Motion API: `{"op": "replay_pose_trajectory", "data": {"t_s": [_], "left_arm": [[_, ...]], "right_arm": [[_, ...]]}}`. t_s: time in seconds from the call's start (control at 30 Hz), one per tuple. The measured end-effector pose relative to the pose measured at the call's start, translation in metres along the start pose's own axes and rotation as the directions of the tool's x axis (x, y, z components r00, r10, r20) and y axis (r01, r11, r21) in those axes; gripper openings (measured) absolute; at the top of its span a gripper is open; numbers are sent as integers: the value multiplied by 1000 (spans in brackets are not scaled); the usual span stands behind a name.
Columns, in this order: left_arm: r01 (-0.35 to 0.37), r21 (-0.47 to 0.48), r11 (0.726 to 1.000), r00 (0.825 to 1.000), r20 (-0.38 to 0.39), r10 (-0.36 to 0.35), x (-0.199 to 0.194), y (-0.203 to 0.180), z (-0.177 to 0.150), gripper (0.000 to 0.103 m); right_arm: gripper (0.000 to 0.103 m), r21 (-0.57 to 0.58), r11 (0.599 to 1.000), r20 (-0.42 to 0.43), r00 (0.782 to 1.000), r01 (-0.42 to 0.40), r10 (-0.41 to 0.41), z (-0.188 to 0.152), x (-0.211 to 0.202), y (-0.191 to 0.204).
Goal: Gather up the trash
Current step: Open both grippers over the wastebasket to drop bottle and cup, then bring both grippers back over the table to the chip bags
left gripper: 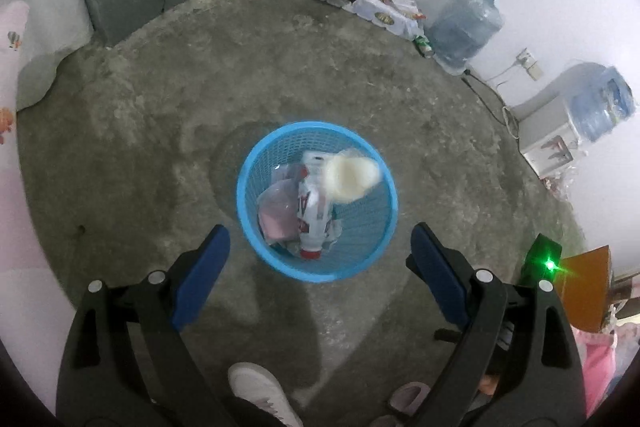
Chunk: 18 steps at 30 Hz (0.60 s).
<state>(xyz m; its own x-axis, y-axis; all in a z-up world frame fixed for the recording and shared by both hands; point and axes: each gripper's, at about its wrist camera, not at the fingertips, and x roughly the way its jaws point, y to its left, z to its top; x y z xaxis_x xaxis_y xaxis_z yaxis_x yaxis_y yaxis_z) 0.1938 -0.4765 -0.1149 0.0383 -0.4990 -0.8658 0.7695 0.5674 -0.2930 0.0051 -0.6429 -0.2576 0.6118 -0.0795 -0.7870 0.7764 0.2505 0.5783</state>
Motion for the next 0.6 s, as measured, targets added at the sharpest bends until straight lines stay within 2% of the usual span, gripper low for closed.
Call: {"op": "replay_pose_trajectory", "data": {"t_s": [0.13, 0.3, 0.43, 0.53, 0.6], "left_arm": [[16, 15, 1000, 1000, 25, -16, -25, 2, -10, 87], [44, 36, 998, 995, 90, -48, -76, 0, -26, 87], [74, 44, 996, 982, 169, -80, -129, 2, -45, 87], [83, 64, 995, 970, 223, -95, -173, 8, -64, 87], [61, 73, 995, 960, 268, -78, -207, 17, -83, 87]], "right_arm": [[39, -3, 1000, 4, 1000, -11, 11, -13, -17, 1], [41, -52, 999, 30, 999, -14, 16, -30, -48, 22], [53, -164, 986, 85, 996, -27, 41, -49, -88, 60], [64, -270, 962, 112, 991, -45, 77, -65, -115, 96], [71, -346, 936, 109, 987, -71, 115, -77, -133, 125]]}}
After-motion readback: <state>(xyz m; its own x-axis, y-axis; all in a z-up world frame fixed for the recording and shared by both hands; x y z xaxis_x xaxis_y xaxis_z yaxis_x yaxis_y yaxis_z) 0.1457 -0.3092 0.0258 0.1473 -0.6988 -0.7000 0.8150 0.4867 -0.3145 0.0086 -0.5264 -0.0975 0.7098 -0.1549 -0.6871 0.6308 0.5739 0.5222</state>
